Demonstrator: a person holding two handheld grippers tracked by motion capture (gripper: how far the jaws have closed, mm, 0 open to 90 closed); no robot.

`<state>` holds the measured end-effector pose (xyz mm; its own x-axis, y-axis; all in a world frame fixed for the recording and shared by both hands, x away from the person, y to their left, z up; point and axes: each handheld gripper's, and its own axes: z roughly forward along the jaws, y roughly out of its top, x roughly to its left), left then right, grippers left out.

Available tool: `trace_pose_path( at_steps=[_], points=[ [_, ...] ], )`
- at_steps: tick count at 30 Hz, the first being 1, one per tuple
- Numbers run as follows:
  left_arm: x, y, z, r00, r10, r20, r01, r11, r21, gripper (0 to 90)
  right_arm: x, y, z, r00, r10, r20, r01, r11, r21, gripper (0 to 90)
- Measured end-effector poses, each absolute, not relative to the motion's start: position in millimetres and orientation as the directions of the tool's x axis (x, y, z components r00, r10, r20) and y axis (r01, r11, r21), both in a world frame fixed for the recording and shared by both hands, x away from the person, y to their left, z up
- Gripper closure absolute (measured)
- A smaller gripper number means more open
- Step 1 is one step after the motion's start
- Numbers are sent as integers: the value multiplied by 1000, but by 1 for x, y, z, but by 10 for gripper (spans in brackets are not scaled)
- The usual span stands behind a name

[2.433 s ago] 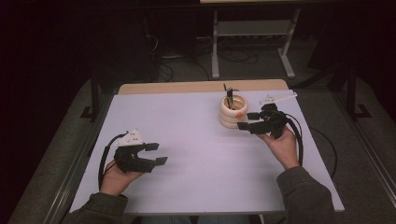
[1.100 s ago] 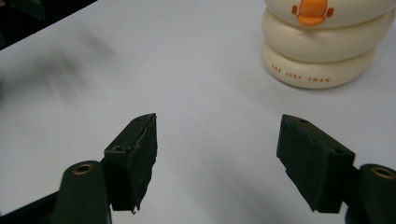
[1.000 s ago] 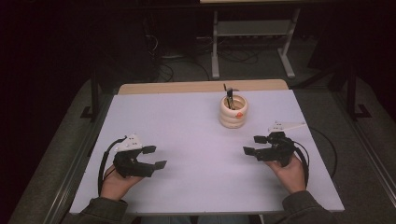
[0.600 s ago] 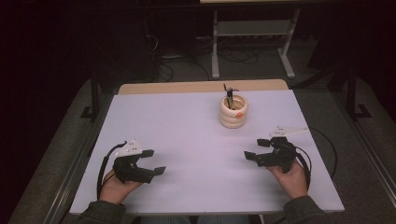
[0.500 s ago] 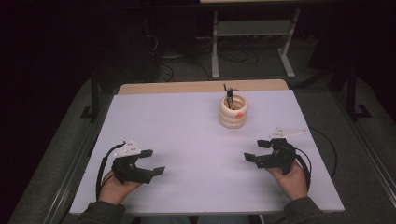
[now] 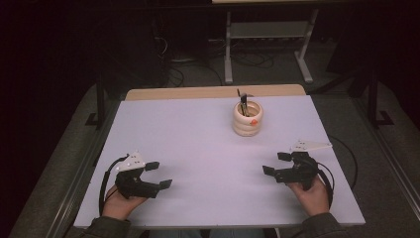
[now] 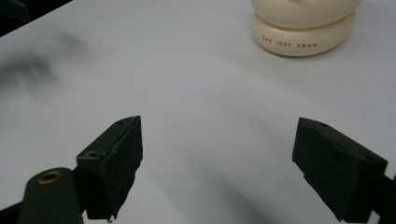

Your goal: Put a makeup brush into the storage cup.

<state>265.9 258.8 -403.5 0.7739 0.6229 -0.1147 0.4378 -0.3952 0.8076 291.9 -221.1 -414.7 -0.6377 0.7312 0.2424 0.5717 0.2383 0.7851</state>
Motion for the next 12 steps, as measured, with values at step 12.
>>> trace_pose_path(
  at_steps=[12],
  points=[
    [267,255,-409,780,614,-121,444,-405,799,199,291,-222,-418,-646,723,247,565,234,791,162]
  ],
)
